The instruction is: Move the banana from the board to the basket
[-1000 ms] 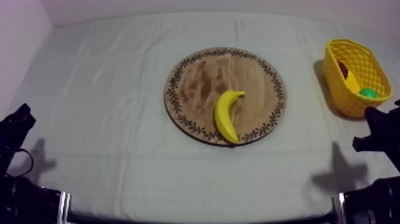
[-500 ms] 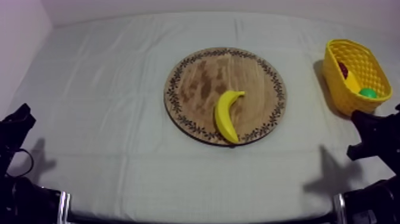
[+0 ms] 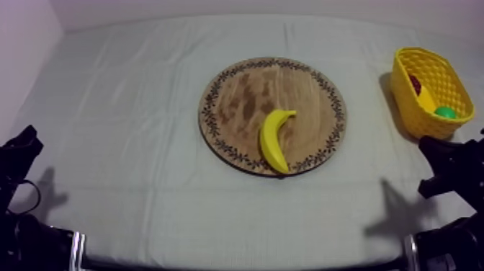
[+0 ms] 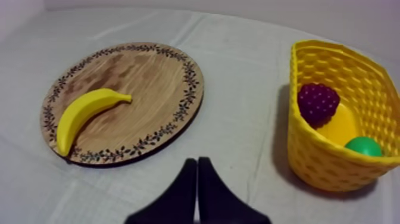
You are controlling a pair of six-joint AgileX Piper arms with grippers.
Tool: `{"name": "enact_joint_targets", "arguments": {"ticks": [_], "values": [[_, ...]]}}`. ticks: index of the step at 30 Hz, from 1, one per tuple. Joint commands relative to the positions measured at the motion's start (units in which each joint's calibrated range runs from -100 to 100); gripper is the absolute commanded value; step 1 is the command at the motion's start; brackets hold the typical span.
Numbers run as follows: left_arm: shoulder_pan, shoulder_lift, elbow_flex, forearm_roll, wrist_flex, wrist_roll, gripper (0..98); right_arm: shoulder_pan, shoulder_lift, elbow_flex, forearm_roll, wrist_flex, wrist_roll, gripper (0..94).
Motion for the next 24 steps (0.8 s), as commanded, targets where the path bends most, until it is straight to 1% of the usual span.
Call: {"name": "enact_joint_targets", "arguments": {"ticks": [1,4,7,12,15,18,24], "values": [[0.0,0.0,0.0,-0.01,0.0,0.0,0.1,0.0,0.0,-0.1,0.0,0.0,0.6,0.4],[0.0,0.0,0.0,-0.01,0.0,0.0,0.1,-0.5,0.4,-1.1,0.4,-0.2,0.9,0.4],[0.0,0.0,0.0,-0.01,0.0,0.0,0.1,-1.9,3.4,-4.1,2.4,0.4,-1.0,0.5],[0.0,0.0,0.0,-0.01,0.0,0.0,0.1,-3.9,14.4,-16.6,4.8,5.3,-4.0,0.5],[0.0,0.0,0.0,-0.01,0.0,0.0,0.1,-5.0,23.7,-28.1,5.8,11.6,-5.8,1.3],[0.0,0.0,0.0,-0.01,0.0,0.0,0.1,-5.8,33.2,-41.3,6.2,20.0,-6.9,4.3],[0.0,0.0,0.0,-0.01,0.0,0.0,0.1,-6.9,50.8,-66.3,6.4,36.7,-9.2,1.2]]}}
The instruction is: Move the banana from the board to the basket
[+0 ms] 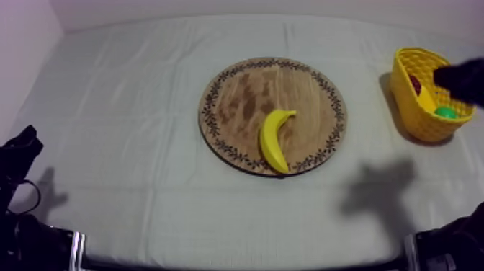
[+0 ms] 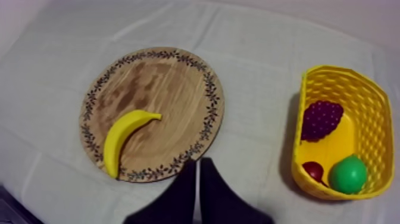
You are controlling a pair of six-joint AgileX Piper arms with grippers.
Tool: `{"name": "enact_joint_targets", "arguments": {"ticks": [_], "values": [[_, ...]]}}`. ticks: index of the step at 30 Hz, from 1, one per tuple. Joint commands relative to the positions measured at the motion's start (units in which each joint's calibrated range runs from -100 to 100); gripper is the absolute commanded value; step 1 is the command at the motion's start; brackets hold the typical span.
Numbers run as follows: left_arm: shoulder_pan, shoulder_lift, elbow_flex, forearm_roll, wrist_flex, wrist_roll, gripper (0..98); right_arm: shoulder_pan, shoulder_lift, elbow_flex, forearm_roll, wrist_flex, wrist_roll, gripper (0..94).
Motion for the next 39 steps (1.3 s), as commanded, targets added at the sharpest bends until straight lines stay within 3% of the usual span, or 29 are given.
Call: {"name": "enact_joint_targets", "arguments": {"ticks": [1,7,12,21,30,36,39], "values": [[0.0,0.0,0.0,-0.01,0.0,0.0,0.1,-0.4,14.0,-22.6,-0.2,11.0,-1.2,1.0],[0.0,0.0,0.0,-0.01,0.0,0.0,0.1,-3.7,27.8,-38.8,-0.6,22.7,-5.1,0.6],[0.0,0.0,0.0,-0.01,0.0,0.0,0.1,-7.2,36.3,-44.3,-1.0,27.8,-8.4,0.5],[0.0,0.0,0.0,-0.01,0.0,0.0,0.1,-11.1,47.8,-43.0,-2.5,29.4,-12.4,0.4],[0.0,0.0,0.0,-0.01,0.0,0.0,0.1,-11.2,52.2,-44.2,-4.6,29.5,-14.1,0.5],[0.0,0.0,0.0,-0.01,0.0,0.0,0.1,-11.3,52.3,-46.3,-6.4,29.7,-13.6,13.2],[0.0,0.0,0.0,-0.01,0.0,0.0,0.1,-11.0,52.2,-45.6,-8.7,29.7,-11.7,26.6]]}}
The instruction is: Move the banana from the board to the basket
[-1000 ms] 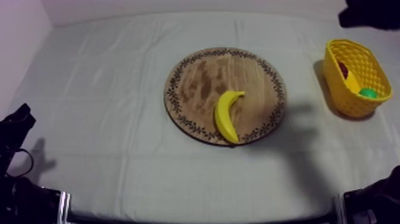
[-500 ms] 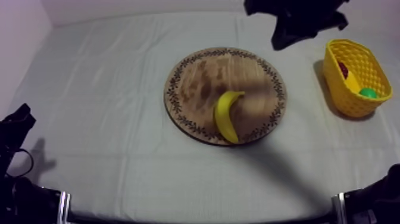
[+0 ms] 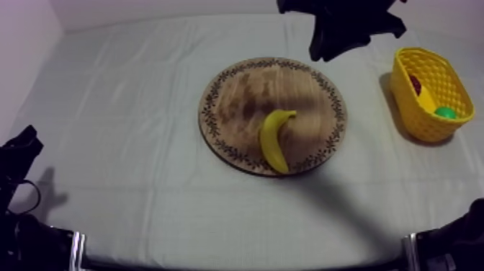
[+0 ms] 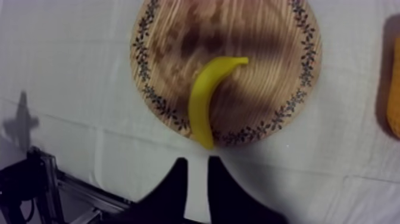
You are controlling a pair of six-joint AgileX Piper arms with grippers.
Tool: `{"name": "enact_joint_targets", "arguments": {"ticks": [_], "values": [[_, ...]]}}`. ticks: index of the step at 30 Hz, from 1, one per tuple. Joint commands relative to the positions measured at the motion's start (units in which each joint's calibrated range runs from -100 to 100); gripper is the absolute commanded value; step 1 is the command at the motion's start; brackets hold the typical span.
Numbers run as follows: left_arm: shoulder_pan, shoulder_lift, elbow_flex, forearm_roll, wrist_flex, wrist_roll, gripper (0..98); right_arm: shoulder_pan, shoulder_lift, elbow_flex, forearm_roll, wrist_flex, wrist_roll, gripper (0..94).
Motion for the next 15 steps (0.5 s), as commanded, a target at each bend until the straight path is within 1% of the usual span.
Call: {"name": "enact_joint_targets", "arguments": {"ticks": [1,4,7,11,15], "values": [[0.0,0.0,0.0,-0.01,0.0,0.0,0.1,0.2,-0.1,0.5,-1.8,0.0,1.8,30.8],[0.0,0.0,0.0,-0.01,0.0,0.0,0.1,0.4,-0.1,1.0,-3.1,0.0,2.6,44.6],[0.0,0.0,0.0,-0.01,0.0,0.0,0.1,0.4,-0.2,1.1,-3.2,0.0,2.0,57.0],[0.0,0.0,0.0,-0.01,0.0,0.0,0.1,0.5,-0.3,1.1,-3.0,0.0,0.7,66.1],[0.0,0.0,0.0,-0.01,0.0,0.0,0.1,0.5,-0.2,1.3,-3.0,0.0,-0.1,72.9]]}}
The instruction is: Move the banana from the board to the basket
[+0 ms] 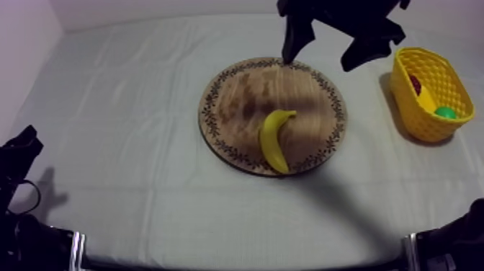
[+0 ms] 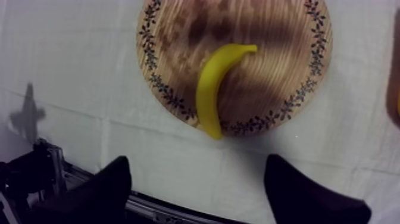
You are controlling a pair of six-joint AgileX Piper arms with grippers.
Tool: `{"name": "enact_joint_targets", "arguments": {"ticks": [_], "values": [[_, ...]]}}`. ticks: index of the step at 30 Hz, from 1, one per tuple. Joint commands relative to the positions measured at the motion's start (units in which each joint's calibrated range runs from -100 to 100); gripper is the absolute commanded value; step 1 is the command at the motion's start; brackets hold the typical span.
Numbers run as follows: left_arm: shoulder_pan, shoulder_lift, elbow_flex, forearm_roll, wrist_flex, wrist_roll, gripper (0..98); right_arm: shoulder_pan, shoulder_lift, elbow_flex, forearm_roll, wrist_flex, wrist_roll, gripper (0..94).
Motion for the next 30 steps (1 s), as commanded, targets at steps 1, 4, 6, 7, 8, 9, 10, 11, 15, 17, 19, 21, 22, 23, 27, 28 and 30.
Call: {"name": "enact_joint_targets", "arguments": {"ticks": [1,4,6,7,8,9,10,11,15,17,19,21,22,23,27,28,30], "values": [[0.0,0.0,0.0,-0.01,0.0,0.0,0.1,-0.1,0.3,0.5,0.0,-0.2,-0.5,74.5],[0.0,0.0,0.0,-0.01,0.0,0.0,0.1,-0.3,1.2,2.0,-0.2,-0.6,-1.0,80.1],[0.0,0.0,0.0,-0.01,0.0,0.0,0.1,-0.5,2.2,3.3,-0.5,-1.1,-1.2,83.6],[0.0,0.0,0.0,-0.01,0.0,0.0,0.1,-0.6,2.7,4.1,-0.7,-1.5,-1.2,85.1],[0.0,0.0,0.0,-0.01,0.0,0.0,0.1,-0.8,3.4,4.9,-0.9,-1.9,-1.1,86.3],[0.0,0.0,0.0,-0.01,0.0,0.0,0.1,-0.9,4.1,5.6,-1.1,-2.5,-1.1,87.4],[0.0,0.0,0.0,-0.01,0.0,0.0,0.1,-1.0,4.9,6.4,-1.3,-3.0,-1.1,88.1],[0.0,0.0,0.0,-0.01,0.0,0.0,0.1,-1.2,5.8,7.0,-1.6,-3.5,-1.0,88.7],[0.0,0.0,0.0,-0.01,0.0,0.0,0.1,-1.6,10.3,8.9,-2.8,-5.8,-0.7,90.0],[0.0,0.0,0.0,-0.01,0.0,0.0,0.1,-1.7,12.9,9.5,-3.4,-7.2,-0.5,90.3],[0.0,0.0,0.0,-0.01,0.0,0.0,0.1,-1.7,15.5,9.7,-4.1,-8.7,-0.3,90.5],[0.0,0.0,0.0,-0.01,0.0,0.0,0.1,-1.8,18.1,9.7,-4.5,-10.3,-0.1,90.6],[0.0,0.0,0.0,-0.01,0.0,0.0,0.1,-1.9,19.4,9.6,-4.7,-11.0,0.0,90.6],[0.0,0.0,0.0,-0.01,0.0,0.0,0.1,-2.0,20.7,9.4,-4.9,-11.8,0.0,90.7],[0.0,0.0,0.0,-0.01,0.0,0.0,0.1,-2.2,25.6,7.6,-5.8,-13.8,0.2,90.7],[0.0,0.0,0.0,-0.01,0.0,0.0,0.1,-2.2,26.7,7.0,-6.1,-14.2,0.1,90.7],[0.0,0.0,0.0,-0.01,0.0,0.0,0.1,-2.2,28.9,5.7,-6.4,-15.0,0.0,90.7]]}}
